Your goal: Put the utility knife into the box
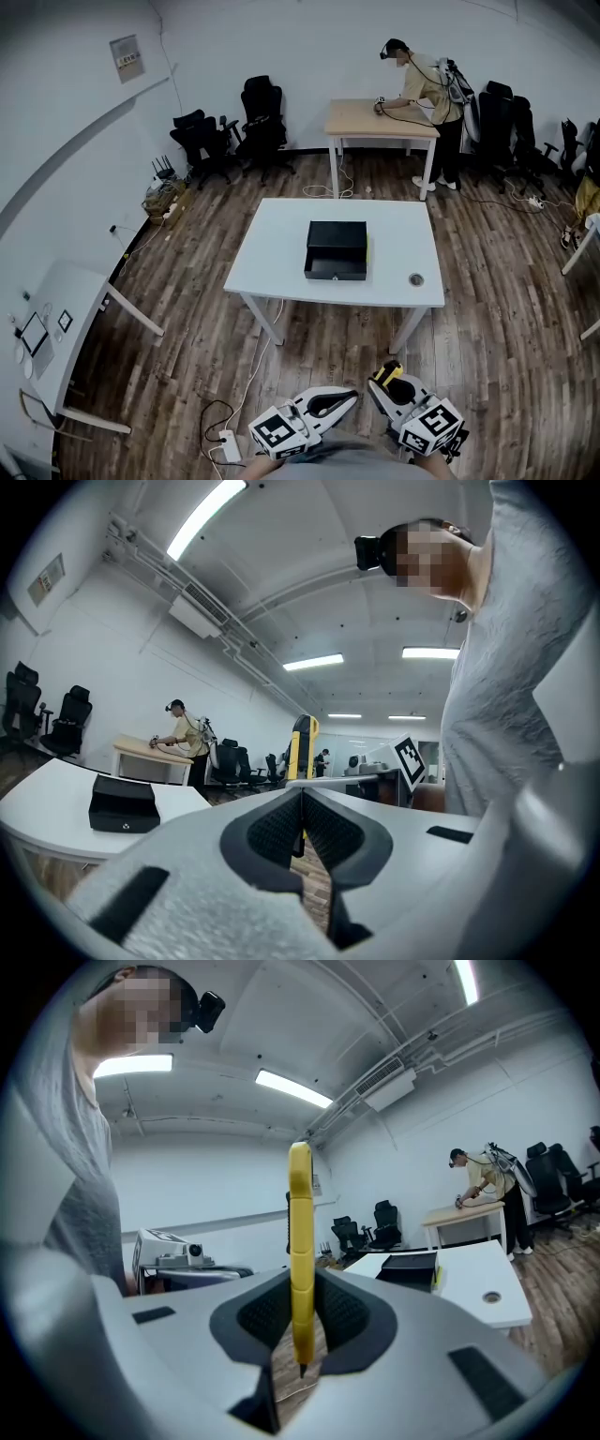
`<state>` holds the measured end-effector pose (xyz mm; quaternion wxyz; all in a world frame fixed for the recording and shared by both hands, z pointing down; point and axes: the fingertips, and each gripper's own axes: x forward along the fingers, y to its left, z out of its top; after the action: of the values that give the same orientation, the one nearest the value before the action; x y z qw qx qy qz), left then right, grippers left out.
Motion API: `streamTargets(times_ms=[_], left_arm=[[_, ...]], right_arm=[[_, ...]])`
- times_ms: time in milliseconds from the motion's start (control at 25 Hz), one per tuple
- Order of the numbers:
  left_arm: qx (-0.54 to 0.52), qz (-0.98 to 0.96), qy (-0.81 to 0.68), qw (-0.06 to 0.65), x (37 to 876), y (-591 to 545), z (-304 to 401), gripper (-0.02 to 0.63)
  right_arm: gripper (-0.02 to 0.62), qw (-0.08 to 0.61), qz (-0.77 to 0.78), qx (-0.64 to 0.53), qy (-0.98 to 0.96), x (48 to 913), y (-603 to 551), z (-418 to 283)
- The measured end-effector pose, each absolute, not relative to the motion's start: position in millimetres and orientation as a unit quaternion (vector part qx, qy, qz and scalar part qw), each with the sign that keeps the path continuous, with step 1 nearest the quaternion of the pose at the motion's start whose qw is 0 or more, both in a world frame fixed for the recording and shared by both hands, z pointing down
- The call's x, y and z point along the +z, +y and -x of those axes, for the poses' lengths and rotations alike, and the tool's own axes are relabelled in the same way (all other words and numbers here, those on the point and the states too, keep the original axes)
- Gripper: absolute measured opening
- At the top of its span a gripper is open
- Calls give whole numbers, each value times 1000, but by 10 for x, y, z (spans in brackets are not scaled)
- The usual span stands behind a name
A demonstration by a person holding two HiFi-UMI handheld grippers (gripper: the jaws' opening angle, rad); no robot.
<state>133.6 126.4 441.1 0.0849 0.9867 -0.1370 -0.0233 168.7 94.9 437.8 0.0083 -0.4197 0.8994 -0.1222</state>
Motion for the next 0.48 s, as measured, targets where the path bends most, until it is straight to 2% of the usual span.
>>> streamTargets(times_ms=[480], left_arm=[[-30,-989,-122,78,4377,617,-1379,18]], right_arm=[[71,8,429,-121,895,4393,363,-1701]])
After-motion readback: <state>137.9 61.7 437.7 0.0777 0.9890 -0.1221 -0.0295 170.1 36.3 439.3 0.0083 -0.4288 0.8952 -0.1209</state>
